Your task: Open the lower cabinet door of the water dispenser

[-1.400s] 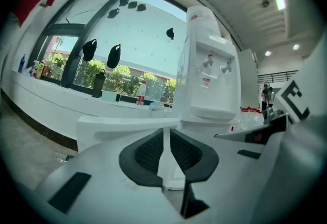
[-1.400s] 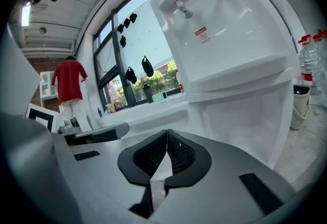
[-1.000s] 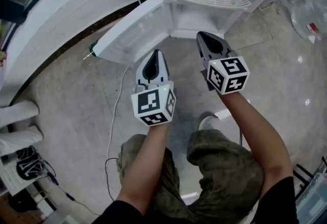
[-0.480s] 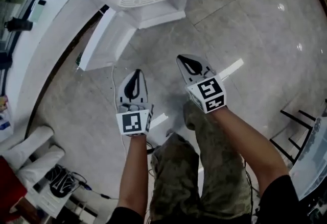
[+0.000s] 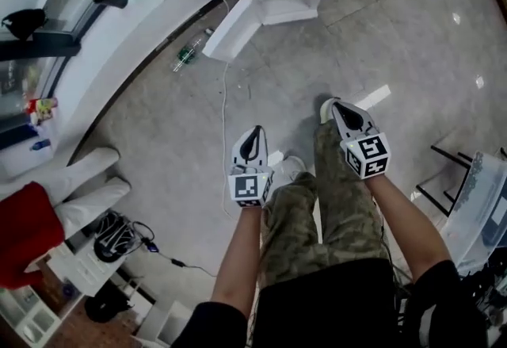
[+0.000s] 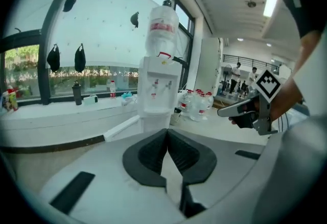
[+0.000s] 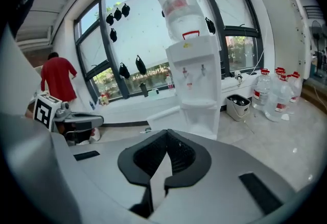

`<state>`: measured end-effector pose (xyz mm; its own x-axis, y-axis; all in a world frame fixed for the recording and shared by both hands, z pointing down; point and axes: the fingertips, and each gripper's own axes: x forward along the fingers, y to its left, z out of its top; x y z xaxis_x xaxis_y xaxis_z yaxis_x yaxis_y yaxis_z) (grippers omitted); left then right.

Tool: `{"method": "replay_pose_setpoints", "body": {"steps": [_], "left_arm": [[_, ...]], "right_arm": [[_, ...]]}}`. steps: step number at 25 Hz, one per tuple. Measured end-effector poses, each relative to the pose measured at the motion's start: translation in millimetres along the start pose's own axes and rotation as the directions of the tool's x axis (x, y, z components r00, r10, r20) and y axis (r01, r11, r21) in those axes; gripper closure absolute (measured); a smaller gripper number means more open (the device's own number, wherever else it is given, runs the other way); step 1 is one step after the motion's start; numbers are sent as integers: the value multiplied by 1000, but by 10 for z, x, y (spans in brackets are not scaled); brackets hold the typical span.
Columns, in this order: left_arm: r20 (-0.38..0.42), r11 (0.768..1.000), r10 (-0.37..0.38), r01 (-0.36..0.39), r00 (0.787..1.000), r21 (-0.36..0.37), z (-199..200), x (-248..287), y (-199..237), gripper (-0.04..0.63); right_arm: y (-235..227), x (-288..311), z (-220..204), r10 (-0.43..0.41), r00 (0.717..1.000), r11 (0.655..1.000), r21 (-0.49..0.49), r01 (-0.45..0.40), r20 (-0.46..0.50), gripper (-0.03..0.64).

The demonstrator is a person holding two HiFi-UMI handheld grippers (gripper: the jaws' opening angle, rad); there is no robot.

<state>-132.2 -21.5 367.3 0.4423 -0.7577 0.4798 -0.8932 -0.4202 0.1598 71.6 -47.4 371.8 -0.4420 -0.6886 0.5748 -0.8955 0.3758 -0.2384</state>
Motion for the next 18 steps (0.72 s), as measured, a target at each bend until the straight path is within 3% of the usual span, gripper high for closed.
{"method": "replay_pose_setpoints", "body": {"steps": [3,10,15,18], "left_arm": [[-7,998,-34,34,999,-59,146,-631,-220,591],[4,994,-88,88,996,-59,395,-1887,-297,591],[-4,997,-39,39,999,-60,492,-2204,-383,591],[17,993,49,-47,999,-105,698,-2239,-454,591]], "right_arm": [[323,-516,205,4,1000,1000,-2,-4,-9,618],[965,-1680,869,12,1000,996,-85,-12,3,618],[933,-2509,1121,-30,999,985,-166,36,39,618],[801,-2783,1081,-41,997,991,-126,49,64,618]]}}
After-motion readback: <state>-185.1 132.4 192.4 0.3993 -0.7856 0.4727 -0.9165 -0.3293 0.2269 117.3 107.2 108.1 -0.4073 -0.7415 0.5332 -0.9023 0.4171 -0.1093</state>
